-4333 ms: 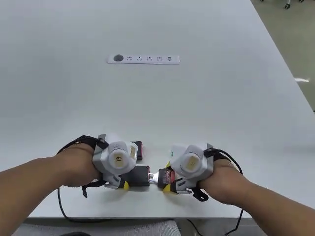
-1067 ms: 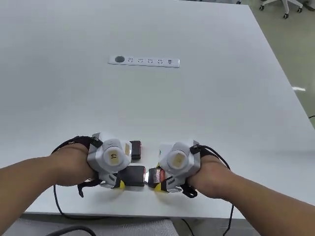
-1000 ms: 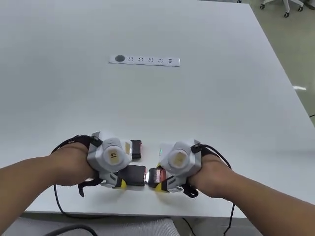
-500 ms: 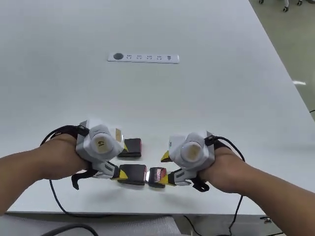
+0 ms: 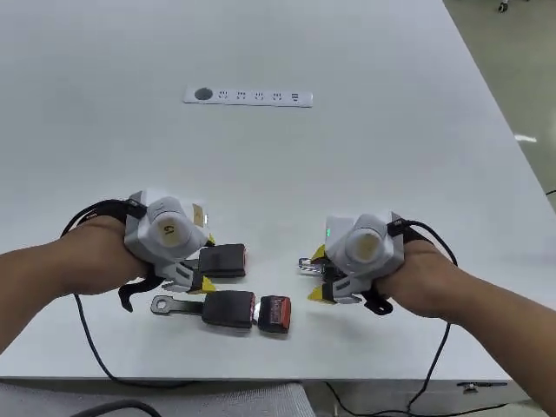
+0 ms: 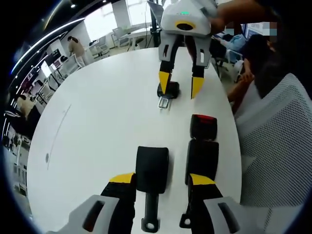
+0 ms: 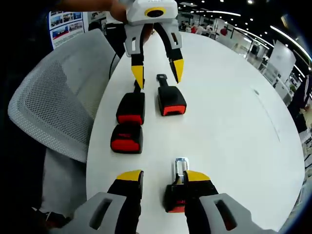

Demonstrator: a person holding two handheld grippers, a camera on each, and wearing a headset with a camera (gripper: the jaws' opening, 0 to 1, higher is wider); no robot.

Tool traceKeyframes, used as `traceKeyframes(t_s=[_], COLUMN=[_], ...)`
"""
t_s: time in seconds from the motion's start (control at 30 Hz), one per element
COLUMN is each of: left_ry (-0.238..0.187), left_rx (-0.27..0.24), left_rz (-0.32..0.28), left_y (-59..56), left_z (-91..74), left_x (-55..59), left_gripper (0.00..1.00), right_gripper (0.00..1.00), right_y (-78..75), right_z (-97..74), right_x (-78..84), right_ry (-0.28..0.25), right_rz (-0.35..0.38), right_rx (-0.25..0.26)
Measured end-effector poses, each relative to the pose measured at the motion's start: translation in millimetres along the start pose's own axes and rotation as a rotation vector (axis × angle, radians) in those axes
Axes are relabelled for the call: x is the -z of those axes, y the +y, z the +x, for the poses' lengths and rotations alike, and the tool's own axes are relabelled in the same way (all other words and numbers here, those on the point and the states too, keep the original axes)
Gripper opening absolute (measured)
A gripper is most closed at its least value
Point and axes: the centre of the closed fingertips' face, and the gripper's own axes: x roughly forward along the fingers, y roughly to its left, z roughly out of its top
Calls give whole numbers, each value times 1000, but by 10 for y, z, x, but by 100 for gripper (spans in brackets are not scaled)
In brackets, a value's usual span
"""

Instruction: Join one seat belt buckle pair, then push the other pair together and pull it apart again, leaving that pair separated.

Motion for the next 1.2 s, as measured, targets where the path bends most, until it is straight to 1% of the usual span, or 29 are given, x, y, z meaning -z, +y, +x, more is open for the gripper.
traceKeyframes(t_s=[0.07, 0.1, 0.17, 0.23, 0.27, 0.33, 0.37, 0.43, 0.5, 0.57, 0.73, 0.8, 0.93, 1.1, 1.2], left_ry=[4, 6, 6, 12, 13, 11, 10, 14, 21, 24, 37, 40, 34, 47, 53], left_rx=[-1, -2, -1, 5, 7, 11, 14, 22, 41, 53, 64, 72, 85, 83, 81], left_rz=[-2, -5, -11, -4, -3, 4, 7, 9, 32, 35, 29, 31, 37, 41, 43], left_y=[42, 59, 94, 123, 131, 167, 179, 176, 152, 134, 161, 153, 132, 141, 140], left_z=[15, 21, 42, 68, 76, 108, 126, 149, 175, 203, 262, 272, 297, 322, 320], left_x=[10, 12, 18, 26, 22, 34, 40, 55, 90, 110, 198, 211, 210, 243, 247], left_gripper=[43, 43, 43, 43, 43, 43, 43, 43, 43, 43, 43, 42, 39, 38, 37], right_gripper=[30, 30, 30, 31, 32, 32, 32, 32, 31, 30, 31, 32, 32, 32, 32], right_y=[-51, -102, -136, -195, -232, -246, -264, -283, -300, -312, -306, -314, -290, -310, -296], right_z=[-33, 10, -43, -41, -59, -82, -56, -45, -34, -10, 4, 39, 27, 80, 47], right_x=[67, 116, 143, 198, 222, 251, 294, 350, 413, 453, 480, 505, 491, 533, 512], right_ry=[14, 16, 19, 21, 24, 27, 29, 38, 51, 57, 59, 56, 54, 50, 47], right_rz=[-5, -8, -2, 2, -1, 3, 7, 7, 10, 10, 9, 11, 14, 16, 20], right_rx=[7, 9, 16, 23, 36, 32, 26, 24, 17, 13, -6, -13, -23, -31, -32])
